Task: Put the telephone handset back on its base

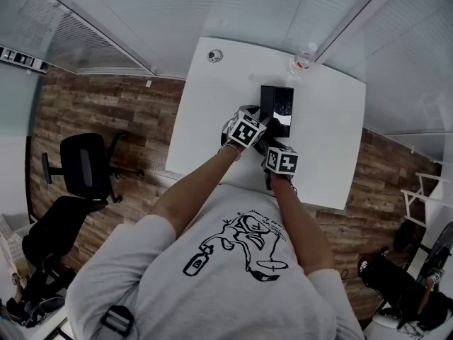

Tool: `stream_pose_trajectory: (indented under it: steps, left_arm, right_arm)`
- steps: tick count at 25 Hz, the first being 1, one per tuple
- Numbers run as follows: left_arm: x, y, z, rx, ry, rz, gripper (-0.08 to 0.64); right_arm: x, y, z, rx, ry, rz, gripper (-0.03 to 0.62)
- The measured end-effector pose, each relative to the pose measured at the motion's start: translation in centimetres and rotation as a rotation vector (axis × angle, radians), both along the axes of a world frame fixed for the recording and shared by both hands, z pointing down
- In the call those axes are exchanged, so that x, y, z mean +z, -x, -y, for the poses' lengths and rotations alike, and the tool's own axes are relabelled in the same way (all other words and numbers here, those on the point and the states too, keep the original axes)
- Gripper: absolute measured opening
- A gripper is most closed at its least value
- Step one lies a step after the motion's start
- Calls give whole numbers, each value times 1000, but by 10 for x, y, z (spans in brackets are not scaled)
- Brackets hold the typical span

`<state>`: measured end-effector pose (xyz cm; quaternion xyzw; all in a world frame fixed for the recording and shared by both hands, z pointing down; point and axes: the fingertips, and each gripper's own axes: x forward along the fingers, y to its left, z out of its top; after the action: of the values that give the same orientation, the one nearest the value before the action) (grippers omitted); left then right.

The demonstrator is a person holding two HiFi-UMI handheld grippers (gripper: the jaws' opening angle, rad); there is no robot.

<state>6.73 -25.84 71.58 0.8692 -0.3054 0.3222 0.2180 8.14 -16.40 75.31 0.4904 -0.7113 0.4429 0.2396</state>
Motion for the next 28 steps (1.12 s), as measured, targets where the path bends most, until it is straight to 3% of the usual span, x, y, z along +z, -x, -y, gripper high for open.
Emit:
stream_pose_trajectory:
  steps: [9, 13, 18, 28]
  left_arm:
    - [-6, 0, 1, 20, -89, 51, 176]
    - [2, 1, 3, 32, -83, 107, 162]
    - [1, 2, 2, 31, -94, 103, 161]
    - [-47, 29, -26, -101, -101, -61, 159]
  right_arm:
    - [-1, 2, 5, 39, 14, -3, 31]
    - [3, 3, 6, 18, 32, -1, 32]
    - [0, -1, 0, -25, 3, -27, 32]
    - [-96, -55, 21, -72, -322, -98, 32]
